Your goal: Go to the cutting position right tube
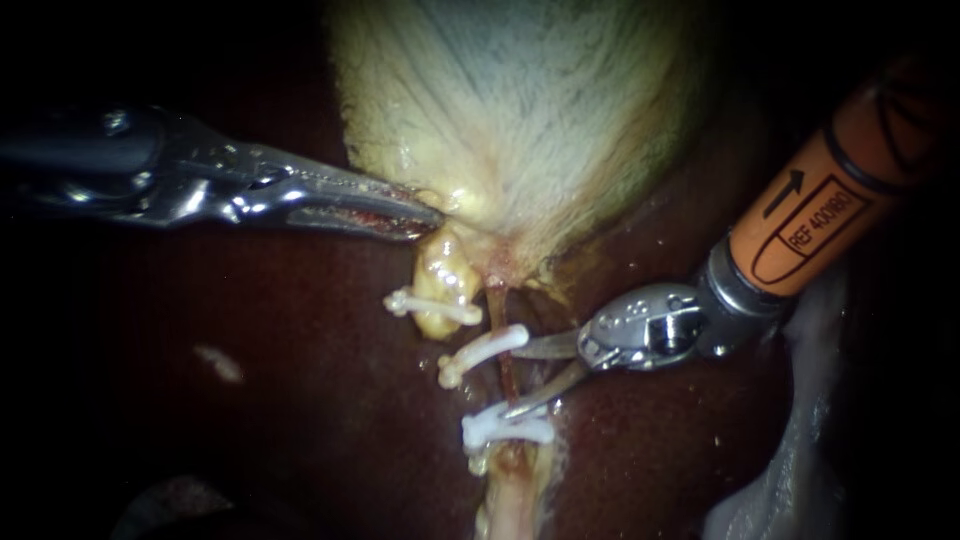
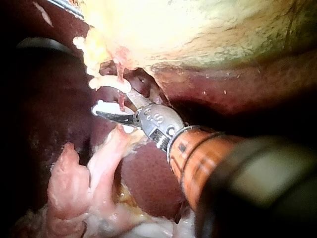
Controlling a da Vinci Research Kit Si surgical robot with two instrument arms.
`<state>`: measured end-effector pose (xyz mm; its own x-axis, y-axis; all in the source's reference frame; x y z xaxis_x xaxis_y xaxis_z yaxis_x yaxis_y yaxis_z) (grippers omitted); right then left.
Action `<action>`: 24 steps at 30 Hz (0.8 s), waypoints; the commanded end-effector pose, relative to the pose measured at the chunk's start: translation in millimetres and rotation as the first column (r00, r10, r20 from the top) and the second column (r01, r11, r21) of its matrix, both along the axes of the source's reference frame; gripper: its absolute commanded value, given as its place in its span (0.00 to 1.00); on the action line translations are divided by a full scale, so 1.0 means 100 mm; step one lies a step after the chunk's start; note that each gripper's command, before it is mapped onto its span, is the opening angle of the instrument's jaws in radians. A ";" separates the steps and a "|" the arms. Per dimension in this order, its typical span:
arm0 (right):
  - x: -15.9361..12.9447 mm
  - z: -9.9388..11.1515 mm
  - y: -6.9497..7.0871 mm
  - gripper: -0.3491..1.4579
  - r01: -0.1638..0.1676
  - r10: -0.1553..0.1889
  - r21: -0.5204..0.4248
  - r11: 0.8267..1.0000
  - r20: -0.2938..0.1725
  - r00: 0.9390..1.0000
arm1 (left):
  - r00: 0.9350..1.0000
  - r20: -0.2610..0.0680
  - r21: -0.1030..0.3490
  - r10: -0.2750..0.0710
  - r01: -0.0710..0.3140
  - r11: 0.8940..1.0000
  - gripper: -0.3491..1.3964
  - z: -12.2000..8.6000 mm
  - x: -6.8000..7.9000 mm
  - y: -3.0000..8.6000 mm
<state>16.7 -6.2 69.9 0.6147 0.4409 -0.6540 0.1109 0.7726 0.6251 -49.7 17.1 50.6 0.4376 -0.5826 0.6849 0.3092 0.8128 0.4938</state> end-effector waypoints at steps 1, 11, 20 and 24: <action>0.000 0.000 0.000 0.60 0.001 -0.001 -0.001 1.000 -0.001 1.000 | 1.000 0.000 0.000 0.000 0.000 1.000 0.00 0.000 0.000 0.000; 0.000 0.004 0.002 0.52 -0.005 0.005 0.008 1.000 0.005 1.000 | 1.000 0.000 0.000 0.000 0.000 1.000 0.00 0.001 0.000 -0.001; 0.003 0.007 0.001 0.44 -0.016 0.015 0.025 1.000 0.015 1.000 | 1.000 -0.001 -0.001 0.000 0.000 1.000 0.00 0.001 0.000 -0.001; 0.003 0.008 0.000 0.43 -0.015 0.014 0.024 1.000 0.015 1.000 | 1.000 -0.001 -0.001 -0.001 0.001 1.000 0.00 0.000 -0.001 -0.001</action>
